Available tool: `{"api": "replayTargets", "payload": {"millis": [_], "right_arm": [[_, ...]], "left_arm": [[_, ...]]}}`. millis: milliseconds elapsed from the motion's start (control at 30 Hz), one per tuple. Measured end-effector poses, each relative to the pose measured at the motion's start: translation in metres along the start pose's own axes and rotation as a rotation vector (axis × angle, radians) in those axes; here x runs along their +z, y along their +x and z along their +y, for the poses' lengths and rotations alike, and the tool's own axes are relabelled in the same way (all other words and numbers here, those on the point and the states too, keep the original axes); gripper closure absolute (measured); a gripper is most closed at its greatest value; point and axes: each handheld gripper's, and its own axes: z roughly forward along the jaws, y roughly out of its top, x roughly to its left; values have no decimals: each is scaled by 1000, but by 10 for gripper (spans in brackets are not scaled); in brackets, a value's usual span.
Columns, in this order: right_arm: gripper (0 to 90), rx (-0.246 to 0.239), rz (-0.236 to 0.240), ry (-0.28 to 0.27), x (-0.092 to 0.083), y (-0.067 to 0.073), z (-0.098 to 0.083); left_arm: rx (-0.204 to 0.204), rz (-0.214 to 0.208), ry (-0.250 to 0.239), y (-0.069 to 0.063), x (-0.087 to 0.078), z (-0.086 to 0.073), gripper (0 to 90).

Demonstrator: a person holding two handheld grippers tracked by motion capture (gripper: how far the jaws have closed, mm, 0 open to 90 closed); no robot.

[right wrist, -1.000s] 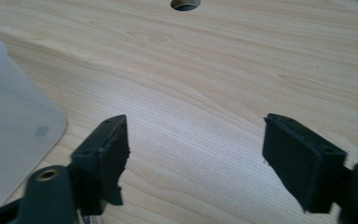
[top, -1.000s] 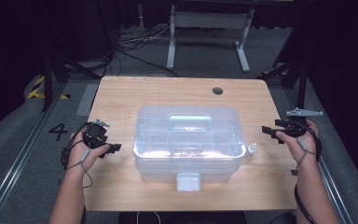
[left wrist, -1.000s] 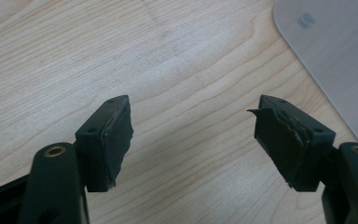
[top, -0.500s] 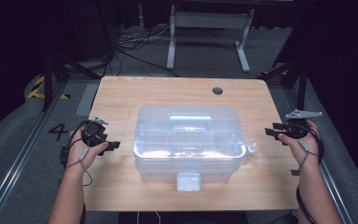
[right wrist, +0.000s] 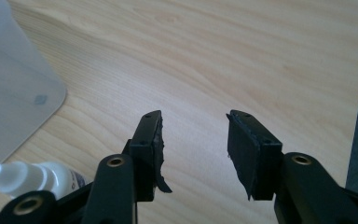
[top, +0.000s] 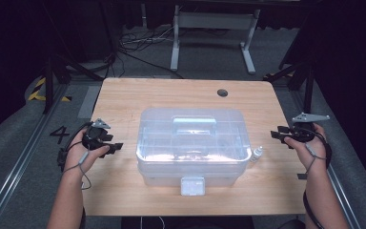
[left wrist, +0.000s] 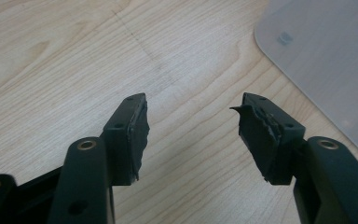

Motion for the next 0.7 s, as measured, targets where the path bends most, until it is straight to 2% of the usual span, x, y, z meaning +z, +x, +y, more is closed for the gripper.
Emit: {"api": "replayTargets", "payload": {"millis": [33, 133, 200, 233, 300, 367, 467, 633, 700], "right_arm": [[573, 11, -1, 14, 0, -1, -1], [583, 28, -2, 28, -2, -1, -3], [591, 30, 5, 27, -3, 0, -3], [593, 31, 6, 31, -3, 1, -3], [592, 27, 15, 35, -3, 1, -4], [592, 21, 6, 46, -2, 1, -6], [591, 26, 3, 51, -2, 1, -8], [583, 30, 0, 43, -6, 1, -8], [579, 33, 0, 43, -6, 1, -9]], "left_arm": [[-5, -8, -15, 1, -2, 0, 444], [-13, -13, -19, 1, -7, 3, 421], [-47, -5, 8, -3, -13, 8, 394], [-83, -16, 28, -7, -18, 12, 375], [-97, -26, 45, -13, -26, 19, 400], [-59, -10, 31, -21, -35, 27, 394], [-5, -21, -5, -31, -46, 37, 370], [33, -25, -17, -41, -59, 45, 364], [35, -51, -31, -45, -63, 47, 364]]}}
